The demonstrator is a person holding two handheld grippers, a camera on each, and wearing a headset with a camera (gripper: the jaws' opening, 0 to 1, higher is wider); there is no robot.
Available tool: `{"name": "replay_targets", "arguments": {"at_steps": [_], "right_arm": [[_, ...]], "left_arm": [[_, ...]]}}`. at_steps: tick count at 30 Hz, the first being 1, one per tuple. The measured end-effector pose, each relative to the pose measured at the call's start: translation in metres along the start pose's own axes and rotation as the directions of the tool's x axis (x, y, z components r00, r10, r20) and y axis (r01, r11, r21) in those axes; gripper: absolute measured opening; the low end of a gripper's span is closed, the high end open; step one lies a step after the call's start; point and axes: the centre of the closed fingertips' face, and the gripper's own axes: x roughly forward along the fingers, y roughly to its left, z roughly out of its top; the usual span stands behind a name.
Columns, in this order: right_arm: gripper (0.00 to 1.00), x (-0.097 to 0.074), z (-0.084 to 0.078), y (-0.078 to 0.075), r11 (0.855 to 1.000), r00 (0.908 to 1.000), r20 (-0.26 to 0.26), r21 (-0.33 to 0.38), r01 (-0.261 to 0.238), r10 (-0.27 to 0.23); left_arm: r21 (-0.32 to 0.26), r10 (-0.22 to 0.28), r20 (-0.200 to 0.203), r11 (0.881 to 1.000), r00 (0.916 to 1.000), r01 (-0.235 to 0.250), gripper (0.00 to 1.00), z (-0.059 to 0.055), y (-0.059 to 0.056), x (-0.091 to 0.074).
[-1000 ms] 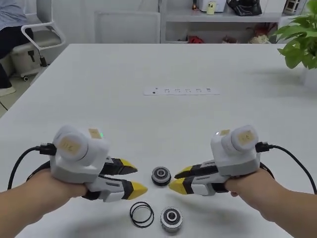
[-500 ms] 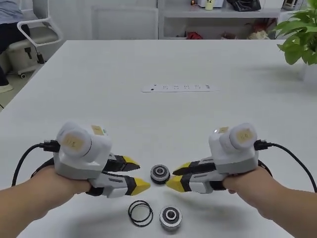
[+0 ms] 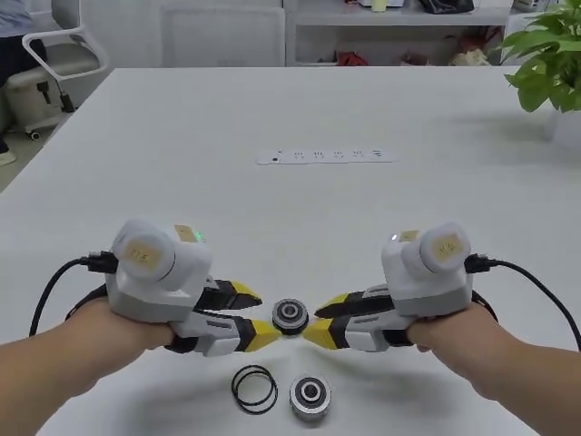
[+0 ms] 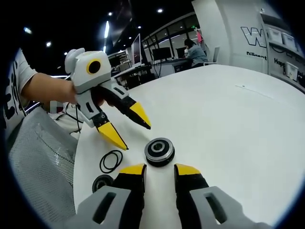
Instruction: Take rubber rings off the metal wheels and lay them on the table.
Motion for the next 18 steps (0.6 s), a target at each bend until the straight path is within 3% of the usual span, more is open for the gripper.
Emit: {"name": "replay_targets", "arguments": {"at_steps": [18], "right_arm": [[0.20, 0.000, -0.003, -0.001, 1.000, 1.0000, 0.002, -0.002, 0.003, -0.003]], "left_arm": [[0.000, -0.010, 0.003, 1.000, 0.9999, 0.010, 0.27, 0.006, 0.001, 0.011]]}}
